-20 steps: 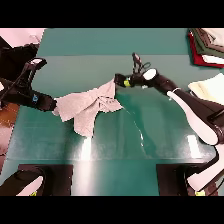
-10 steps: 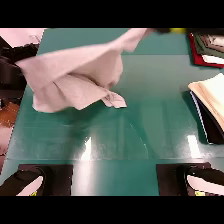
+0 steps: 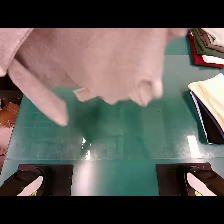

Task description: Fold the shirts.

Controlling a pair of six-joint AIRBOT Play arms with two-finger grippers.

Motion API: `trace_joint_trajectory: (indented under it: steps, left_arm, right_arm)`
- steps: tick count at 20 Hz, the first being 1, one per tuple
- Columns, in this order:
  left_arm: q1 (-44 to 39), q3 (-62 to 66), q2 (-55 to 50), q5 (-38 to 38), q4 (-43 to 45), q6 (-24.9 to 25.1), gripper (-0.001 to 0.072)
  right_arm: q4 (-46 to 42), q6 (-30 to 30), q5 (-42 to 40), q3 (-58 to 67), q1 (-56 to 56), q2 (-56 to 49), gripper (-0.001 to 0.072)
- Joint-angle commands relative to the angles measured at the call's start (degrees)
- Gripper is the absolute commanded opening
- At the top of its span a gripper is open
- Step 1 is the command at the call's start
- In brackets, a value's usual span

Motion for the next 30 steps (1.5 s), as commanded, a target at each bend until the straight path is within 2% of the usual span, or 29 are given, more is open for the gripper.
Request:
trace_joint_trajectory:
  steps: [1,6,9,11,13,16,18,19,20,21,23,25,28,30]
  left_arm:
    - [0.1,0.3,0.1,0.2,-7.7,0.1,0.0025]
    - [0.1,-19.9,-0.8,0.0,-5.5,0.5,0.0025]
    - [0.1,-33.7,-4.3,1.2,-5.7,3.2,0.0026]
    - [0.1,-41.5,-8.0,5.9,-5.4,6.2,0.0026]
    - [0.1,-44.7,-13.2,12.7,-3.1,8.3,0.0026]
    - [0.1,-43.3,-21.6,22.4,-0.4,5.5,0.0027]
    - [0.1,-41.5,-25.3,25.6,-0.3,4.2,0.0027]
    - [0.1,-40.6,-26.4,26.4,-0.2,4.2,0.013]
    - [0.1,-39.7,-27.0,26.8,0.3,4.0,0.0419]
    - [0.1,-38.7,-27.1,26.8,1.1,4.0,0.0526]
    - [0.1,-35.3,-26.9,24.2,3.7,2.6,0.0528]
    - [0.1,-31.5,-26.9,16.6,4.0,-1.0,0.0528]
    - [0.1,-31.9,-26.9,7.0,-1.6,-2.8,0.0527]
    - [0.1,-36.1,-26.7,5.0,-7.6,-3.7,0.0528]
  right_arm:
    - [-1.3,1.4,1.4,-2.3,-5.6,4.0,0.0011]
    - [-1.1,2.6,13.5,3.1,-3.8,-6.3,0.0011]
    - [-1.2,4.0,15.3,1.4,-0.6,-14.8,0.0011]
    - [-1.2,4.3,14.6,-3.2,0.6,-19.8,0.0012]
    - [-1.2,4.3,10.6,-7.5,1.7,-24.7,0.0013]
    - [-0.9,4.4,3.1,-11.0,2.4,-31.4,0.0015]
    - [-1.0,4.6,0.3,-11.0,3.1,-35.4,0.0028]
    - [-0.9,4.6,-0.6,-11.0,3.0,-36.7,0.0178]
    - [-0.9,4.7,-1.2,-11.0,3.0,-37.7,0.0423]
    - [-0.9,4.8,-1.3,-11.0,3.0,-38.2,0.0472]
    - [-0.9,4.8,-1.2,-11.0,2.6,-37.8,0.0468]
    - [-1.0,4.8,0.5,-11.0,2.6,-35.8,0.0467]
    - [-1.0,4.7,1.6,-11.0,2.7,-32.5,0.0468]
    - [-1.1,4.7,1.6,-11.0,2.7,-30.5,0.0467]
